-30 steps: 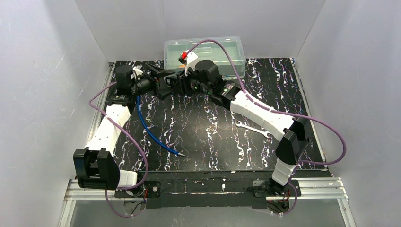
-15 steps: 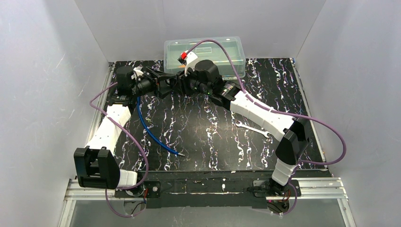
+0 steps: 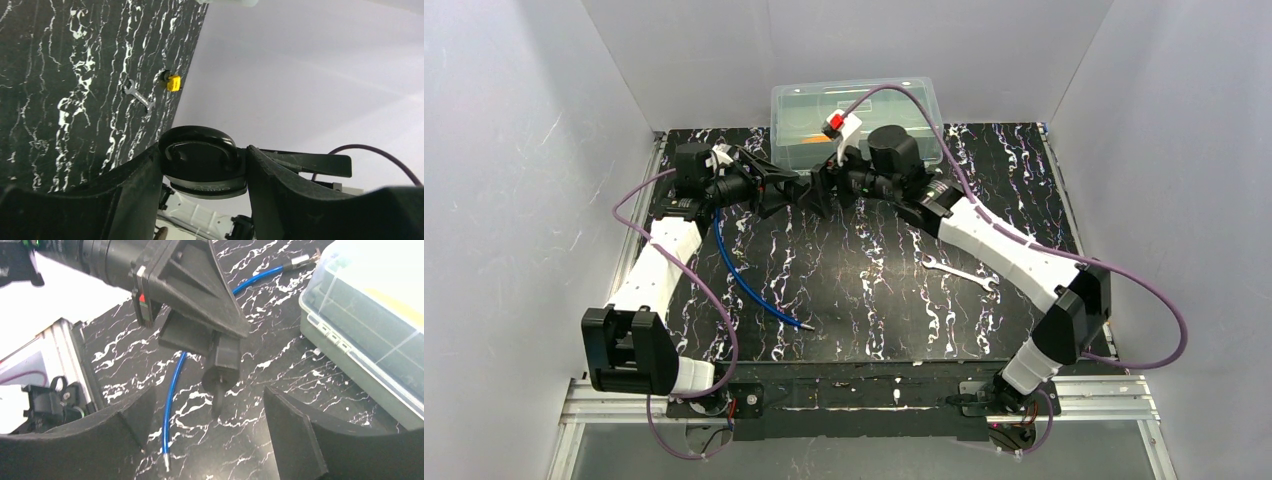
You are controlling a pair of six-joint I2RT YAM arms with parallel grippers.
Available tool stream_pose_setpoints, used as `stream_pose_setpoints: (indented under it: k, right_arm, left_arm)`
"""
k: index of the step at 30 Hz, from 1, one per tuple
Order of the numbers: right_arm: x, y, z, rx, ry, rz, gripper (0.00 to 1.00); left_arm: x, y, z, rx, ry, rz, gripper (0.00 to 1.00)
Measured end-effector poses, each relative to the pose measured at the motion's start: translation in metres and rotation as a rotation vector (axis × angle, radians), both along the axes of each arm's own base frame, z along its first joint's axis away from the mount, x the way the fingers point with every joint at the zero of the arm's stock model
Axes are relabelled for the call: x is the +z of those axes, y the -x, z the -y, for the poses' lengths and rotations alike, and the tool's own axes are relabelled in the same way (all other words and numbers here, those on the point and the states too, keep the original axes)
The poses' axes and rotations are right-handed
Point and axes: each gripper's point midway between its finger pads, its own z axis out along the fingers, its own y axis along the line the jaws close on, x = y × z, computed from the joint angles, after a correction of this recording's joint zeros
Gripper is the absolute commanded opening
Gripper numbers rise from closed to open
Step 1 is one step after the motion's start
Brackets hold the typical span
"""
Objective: Lock with the key
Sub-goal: Lock the lock.
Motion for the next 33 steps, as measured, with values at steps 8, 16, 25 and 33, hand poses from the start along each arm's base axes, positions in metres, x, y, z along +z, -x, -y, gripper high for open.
stream_pose_setpoints:
  k: [8, 16, 25, 33]
  right_arm:
    - [-0.015, 0.006, 0.027, 0.062, 0.011, -0.052, 0.69]
    - [-0.037, 0.024, 0.023, 0.123, 0.006, -0.150, 0.62]
    - [-0.041, 0.029, 0.012, 0.141, -0.017, -0.187, 0.51]
    - [-0.058, 0.026, 0.005, 0.126, 0.004, -0.223, 0.30]
  left_arm:
    - [-0.008, 0.011, -0.001, -0.066, -0.076, 0.031, 0.01]
    - [-0.013, 0.014, -0.002, -0.083, -0.103, 0.040, 0.01]
    - [-0.014, 0.014, -0.002, -0.085, -0.110, 0.045, 0.01]
    - [-0.014, 0.014, -0.002, -0.085, -0.111, 0.045, 0.01]
